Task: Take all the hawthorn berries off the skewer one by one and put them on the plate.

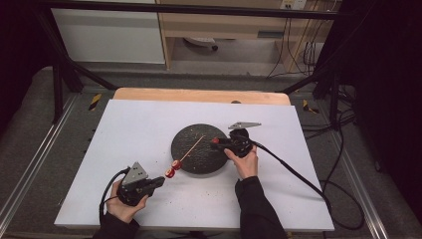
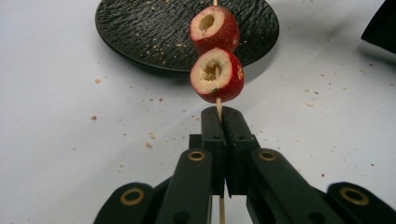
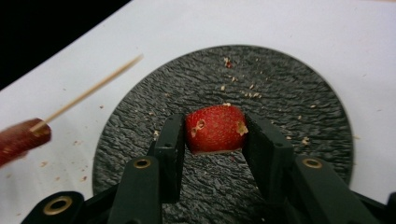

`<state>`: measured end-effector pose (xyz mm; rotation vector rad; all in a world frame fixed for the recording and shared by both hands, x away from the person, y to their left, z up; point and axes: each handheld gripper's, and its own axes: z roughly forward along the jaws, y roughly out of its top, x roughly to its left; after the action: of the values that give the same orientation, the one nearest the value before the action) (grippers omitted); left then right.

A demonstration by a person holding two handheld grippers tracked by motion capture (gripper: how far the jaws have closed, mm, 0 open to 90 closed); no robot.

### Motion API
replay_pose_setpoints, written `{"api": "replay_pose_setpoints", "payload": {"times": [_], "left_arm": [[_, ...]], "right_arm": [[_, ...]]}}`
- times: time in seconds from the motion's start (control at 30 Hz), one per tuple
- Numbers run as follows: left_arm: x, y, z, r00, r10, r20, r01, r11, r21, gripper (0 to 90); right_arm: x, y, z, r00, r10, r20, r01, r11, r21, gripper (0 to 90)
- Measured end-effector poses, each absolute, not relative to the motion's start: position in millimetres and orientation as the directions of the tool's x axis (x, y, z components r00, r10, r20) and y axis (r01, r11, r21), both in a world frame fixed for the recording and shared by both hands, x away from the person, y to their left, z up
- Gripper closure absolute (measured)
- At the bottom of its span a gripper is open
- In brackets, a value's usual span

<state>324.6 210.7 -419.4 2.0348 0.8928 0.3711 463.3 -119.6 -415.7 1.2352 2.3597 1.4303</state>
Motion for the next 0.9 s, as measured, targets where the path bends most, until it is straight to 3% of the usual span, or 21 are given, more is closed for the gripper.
{"api": "replay_pose_setpoints", "payload": {"times": [0.5,0.8,0.9], "left_arm": [[328,212,-420,0.689,0.721,-0.075,0.468,-0.364,0.805,88.0],[328,211,-420,0.692,0.718,-0.075,0.466,-0.365,0.806,88.1],[327,210,-420,0.693,0.717,-0.075,0.465,-0.366,0.806,88.1]], "right_arm": [[466,-103,-445,-0.666,0.708,0.235,0.596,0.315,0.739,59.2],[457,-109,-429,-0.676,0.705,0.216,0.569,0.313,0.76,41.6],[451,-112,-419,-0.682,0.699,0.216,0.559,0.307,0.77,32.0]]}}
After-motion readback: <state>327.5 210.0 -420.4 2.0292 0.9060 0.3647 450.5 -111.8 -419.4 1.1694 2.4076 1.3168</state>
